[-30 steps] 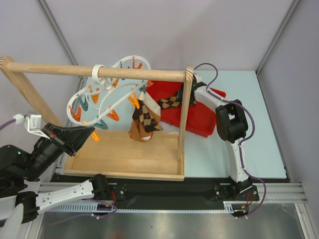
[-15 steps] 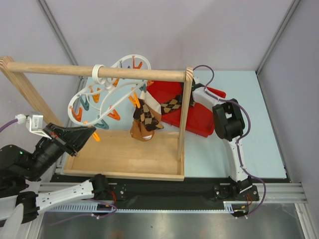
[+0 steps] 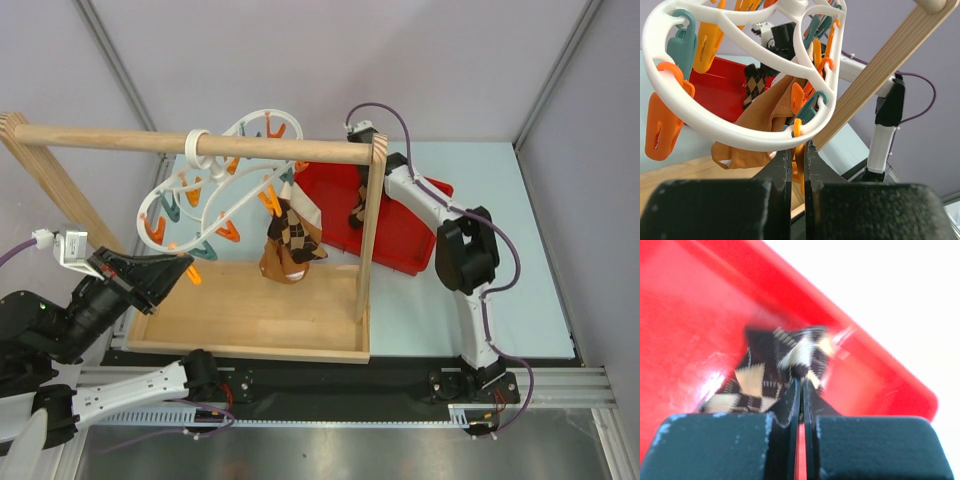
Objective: Clip the socks to the hanger
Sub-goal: Adjust the sock in the bin.
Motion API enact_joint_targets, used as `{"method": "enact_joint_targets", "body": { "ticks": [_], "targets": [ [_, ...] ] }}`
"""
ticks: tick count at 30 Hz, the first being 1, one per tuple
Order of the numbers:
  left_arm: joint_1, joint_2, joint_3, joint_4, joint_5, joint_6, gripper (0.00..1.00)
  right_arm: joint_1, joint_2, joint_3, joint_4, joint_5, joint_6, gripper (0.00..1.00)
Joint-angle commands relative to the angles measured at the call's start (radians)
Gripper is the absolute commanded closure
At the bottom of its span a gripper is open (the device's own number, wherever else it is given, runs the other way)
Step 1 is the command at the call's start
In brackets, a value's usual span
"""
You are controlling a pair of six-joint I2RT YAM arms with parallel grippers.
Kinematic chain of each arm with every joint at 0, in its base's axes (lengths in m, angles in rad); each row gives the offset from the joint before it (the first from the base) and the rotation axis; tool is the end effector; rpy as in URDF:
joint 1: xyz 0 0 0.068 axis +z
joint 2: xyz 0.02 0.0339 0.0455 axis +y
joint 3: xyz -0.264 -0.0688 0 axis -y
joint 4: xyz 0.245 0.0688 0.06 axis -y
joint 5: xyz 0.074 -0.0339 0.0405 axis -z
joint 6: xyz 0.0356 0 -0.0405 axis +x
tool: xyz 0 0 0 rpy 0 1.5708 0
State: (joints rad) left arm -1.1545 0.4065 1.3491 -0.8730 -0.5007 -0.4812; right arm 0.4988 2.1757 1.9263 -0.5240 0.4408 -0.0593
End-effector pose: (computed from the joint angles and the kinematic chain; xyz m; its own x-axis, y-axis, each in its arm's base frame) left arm 0.0067 0.0271 0.4587 -0.2568 -0.4233 -0.8688 0.5526 0.6733 -0.4913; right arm 0.4449 0.2251 0.2541 -0.6026 -0.3893 -0.6966 -0.2006 0.9188 -0.3399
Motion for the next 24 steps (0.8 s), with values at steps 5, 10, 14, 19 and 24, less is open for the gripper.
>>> {"method": "enact_joint_targets", "body": {
  "ticks": [5,10,14,19,24],
  "targets": [
    [-0.007,0.002,-0.005,0.051,0.033,-0.013,1.00,0.090,-0.180,-0.143,-0.020,0.070,-0.300,1.00],
    [-0.005,0.014,-0.001,0.054,0.042,-0.011,1.00,0.087,-0.163,-0.265,-0.096,-0.088,-0.191,1.00],
    [-0.007,0.018,0.005,0.057,0.048,-0.008,1.00,0.057,-0.074,-0.273,-0.194,-0.097,-0.059,0.82],
    [-0.005,0.020,0.007,0.051,0.047,-0.008,1.00,-0.014,-0.157,-0.360,-0.113,-0.211,0.094,0.57],
    [-0.005,0.025,0.008,0.049,0.045,-0.008,1.00,-0.043,-0.246,-0.378,-0.056,-0.221,0.173,0.38]
  ]
}}
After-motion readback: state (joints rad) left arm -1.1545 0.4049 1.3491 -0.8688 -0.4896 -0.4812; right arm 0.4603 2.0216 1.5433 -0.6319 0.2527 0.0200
